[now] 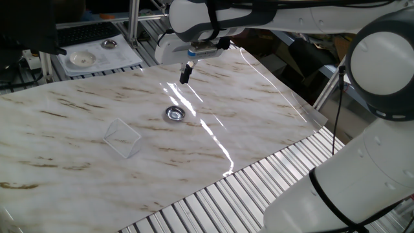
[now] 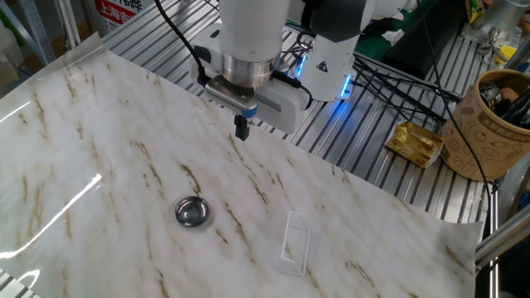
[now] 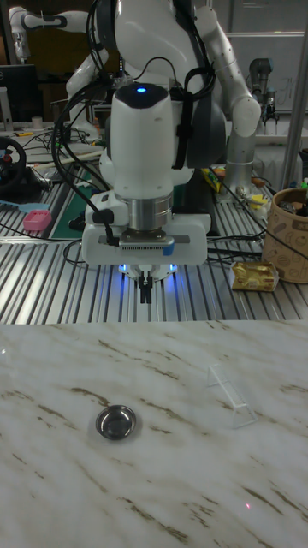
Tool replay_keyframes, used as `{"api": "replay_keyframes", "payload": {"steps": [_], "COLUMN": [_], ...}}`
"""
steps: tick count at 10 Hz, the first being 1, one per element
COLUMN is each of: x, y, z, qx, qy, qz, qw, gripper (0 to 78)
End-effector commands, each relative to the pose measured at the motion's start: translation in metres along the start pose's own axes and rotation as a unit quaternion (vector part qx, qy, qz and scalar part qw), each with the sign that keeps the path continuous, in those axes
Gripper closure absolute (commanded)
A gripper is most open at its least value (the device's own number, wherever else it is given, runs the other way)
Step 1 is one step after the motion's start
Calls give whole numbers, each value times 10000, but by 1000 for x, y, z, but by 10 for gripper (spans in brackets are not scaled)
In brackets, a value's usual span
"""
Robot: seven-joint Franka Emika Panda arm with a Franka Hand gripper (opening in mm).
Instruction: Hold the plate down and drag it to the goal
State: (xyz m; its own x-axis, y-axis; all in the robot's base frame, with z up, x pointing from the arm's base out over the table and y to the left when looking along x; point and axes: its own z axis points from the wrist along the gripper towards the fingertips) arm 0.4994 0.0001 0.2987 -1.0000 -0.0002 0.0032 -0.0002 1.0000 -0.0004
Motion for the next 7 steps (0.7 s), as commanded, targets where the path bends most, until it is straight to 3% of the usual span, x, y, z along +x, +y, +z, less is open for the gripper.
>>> {"api": "replay_keyframes", "payload": {"steps": [1,2,3,7], "x": [0,0,0,0], "y": [0,0,0,0], "z": [0,0,0,0], "qx": [-587,-587,-205,-278], "qy": [130,130,79,40], "qz": [1198,1198,1115,1065], "qw": [9910,9910,9935,9939], "gripper": [776,776,776,776]}}
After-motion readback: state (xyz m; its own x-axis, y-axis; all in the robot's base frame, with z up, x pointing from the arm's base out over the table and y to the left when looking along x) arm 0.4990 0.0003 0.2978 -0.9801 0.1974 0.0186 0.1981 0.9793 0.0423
